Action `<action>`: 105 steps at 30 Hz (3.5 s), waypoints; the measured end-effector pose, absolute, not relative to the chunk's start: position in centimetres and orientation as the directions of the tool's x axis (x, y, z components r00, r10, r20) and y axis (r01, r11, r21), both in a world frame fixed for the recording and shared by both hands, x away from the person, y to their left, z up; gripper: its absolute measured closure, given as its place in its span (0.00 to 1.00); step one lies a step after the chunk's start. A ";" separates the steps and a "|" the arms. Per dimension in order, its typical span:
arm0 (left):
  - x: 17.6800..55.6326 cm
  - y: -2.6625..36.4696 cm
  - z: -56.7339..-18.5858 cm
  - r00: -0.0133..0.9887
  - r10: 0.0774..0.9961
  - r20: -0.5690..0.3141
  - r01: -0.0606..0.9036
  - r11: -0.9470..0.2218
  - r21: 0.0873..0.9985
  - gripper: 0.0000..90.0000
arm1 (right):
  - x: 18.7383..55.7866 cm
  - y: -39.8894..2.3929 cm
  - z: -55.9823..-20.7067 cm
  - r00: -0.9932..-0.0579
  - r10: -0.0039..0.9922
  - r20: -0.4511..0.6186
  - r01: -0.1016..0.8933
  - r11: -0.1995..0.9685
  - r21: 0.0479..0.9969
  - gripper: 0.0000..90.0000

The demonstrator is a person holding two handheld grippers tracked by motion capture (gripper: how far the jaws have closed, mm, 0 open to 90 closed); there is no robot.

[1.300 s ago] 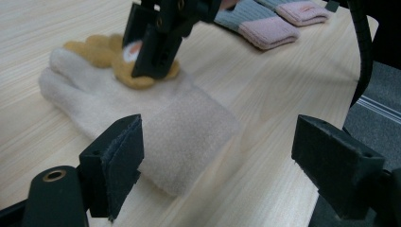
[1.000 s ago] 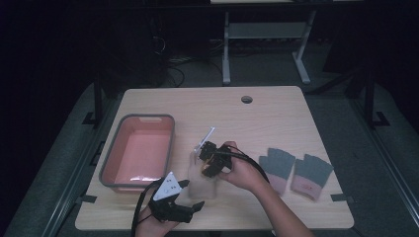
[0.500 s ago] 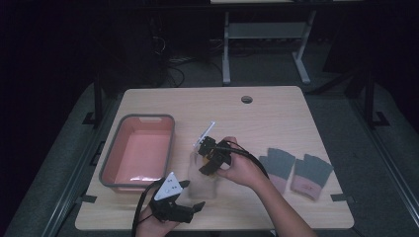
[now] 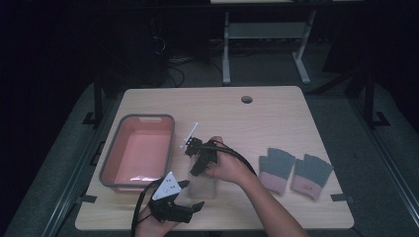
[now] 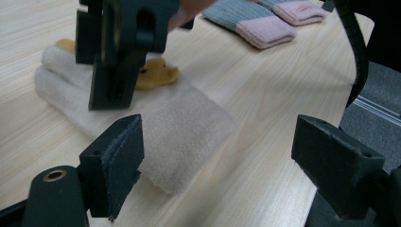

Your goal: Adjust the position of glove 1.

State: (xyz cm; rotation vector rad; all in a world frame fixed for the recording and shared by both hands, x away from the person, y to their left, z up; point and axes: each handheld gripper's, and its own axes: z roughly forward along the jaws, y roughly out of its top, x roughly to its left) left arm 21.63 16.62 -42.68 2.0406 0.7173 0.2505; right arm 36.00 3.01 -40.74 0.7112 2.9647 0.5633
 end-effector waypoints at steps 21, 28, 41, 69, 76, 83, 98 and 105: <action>21.6 16.6 -42.6 0.808 0.582 -0.098 0.390 -0.401 0.829 0.20 | 36.4 1.8 -42.6 -0.904 0.426 -0.030 0.395 0.860 0.323 0.37; 21.7 16.3 -42.8 0.810 0.574 -0.118 0.403 -0.399 0.823 0.22 | 36.4 0.1 -42.4 -0.906 0.422 -0.026 0.397 0.869 0.295 0.38; 21.8 16.0 -42.8 0.810 0.563 -0.167 0.427 -0.368 0.826 0.22 | 36.5 -2.6 -42.4 -0.881 0.474 -0.014 0.448 0.842 0.299 0.38; 26.7 13.3 -42.8 0.694 0.616 -0.372 0.636 -0.282 0.719 0.23 | 32.0 -10.2 -40.7 -0.719 0.676 0.162 0.641 0.554 0.531 0.38; 28.2 12.9 -43.6 0.629 0.647 -0.431 0.707 -0.246 0.663 0.31 | 30.9 -11.4 -41.9 -0.656 0.719 0.229 0.696 0.461 0.550 0.39; 28.9 12.7 -44.5 0.577 0.665 -0.475 0.761 -0.225 0.609 0.38 | 30.2 -12.0 -43.3 -0.619 0.731 0.287 0.726 0.393 0.565 0.40; 29.6 11.9 -45.8 0.548 0.686 -0.479 0.793 -0.245 0.558 0.48 | 30.7 -13.2 -45.2 -0.479 0.742 0.469 0.836 0.222 0.502 0.47; 29.9 11.6 -46.1 0.537 0.684 -0.494 0.804 -0.237 0.546 0.56 | 30.6 -13.1 -46.0 -0.444 0.750 0.490 0.853 0.187 0.487 0.47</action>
